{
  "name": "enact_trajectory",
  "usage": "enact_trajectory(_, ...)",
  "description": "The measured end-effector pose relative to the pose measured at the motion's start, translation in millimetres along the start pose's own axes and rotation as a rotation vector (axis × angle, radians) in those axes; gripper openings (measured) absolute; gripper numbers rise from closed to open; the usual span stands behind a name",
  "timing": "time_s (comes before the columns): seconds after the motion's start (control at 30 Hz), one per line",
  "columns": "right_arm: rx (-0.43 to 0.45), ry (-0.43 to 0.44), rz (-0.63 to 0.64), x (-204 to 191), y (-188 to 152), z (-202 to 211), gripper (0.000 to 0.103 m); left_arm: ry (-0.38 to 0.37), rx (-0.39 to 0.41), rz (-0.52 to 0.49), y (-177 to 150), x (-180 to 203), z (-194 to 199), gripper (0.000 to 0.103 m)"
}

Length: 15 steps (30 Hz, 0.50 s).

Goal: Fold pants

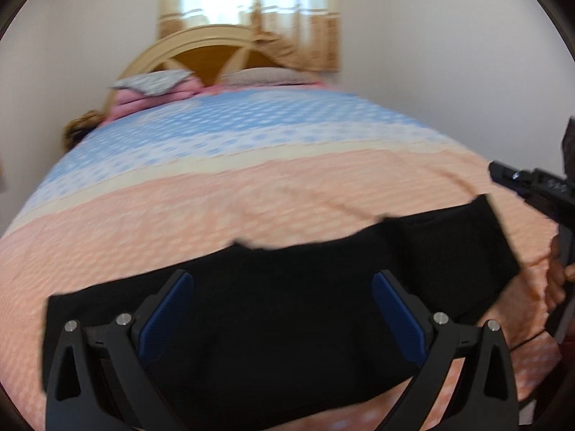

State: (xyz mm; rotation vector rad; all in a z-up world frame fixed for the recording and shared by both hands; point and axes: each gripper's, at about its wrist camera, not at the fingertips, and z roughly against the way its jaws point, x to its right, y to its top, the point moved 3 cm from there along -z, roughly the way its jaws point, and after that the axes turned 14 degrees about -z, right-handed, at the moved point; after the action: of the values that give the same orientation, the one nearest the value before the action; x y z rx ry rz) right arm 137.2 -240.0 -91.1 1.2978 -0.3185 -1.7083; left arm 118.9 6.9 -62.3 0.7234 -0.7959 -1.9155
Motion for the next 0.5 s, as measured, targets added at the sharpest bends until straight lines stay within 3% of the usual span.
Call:
enact_trajectory(0.1,0.021,-0.116,-0.085,42.5,10.6,21.8,0.040,-0.118,0.007,-0.028,13.4,32.7,-14.5,0.102)
enact_trajectory(0.23,0.026,-0.151,-0.175,71.5,2.9,41.3,0.041,-0.183,-0.018,-0.031,17.9,63.5,-32.7,0.099)
enact_trajectory(0.4,0.037,-0.164,-0.186,82.7,-5.5,52.6,0.041,-0.258,-0.054,0.004,14.8,86.5,-44.1,0.092)
enact_trajectory(0.47,0.029,-0.156,-0.205,84.3,-8.8,48.1,0.041,-0.289,-0.078,0.044,9.8,89.1,-50.6,0.076)
enact_trajectory(0.5,0.025,-0.156,-0.214,85.7,-9.5,46.0,0.041,-0.310,-0.099,0.076,5.7,89.5,-55.3,0.073)
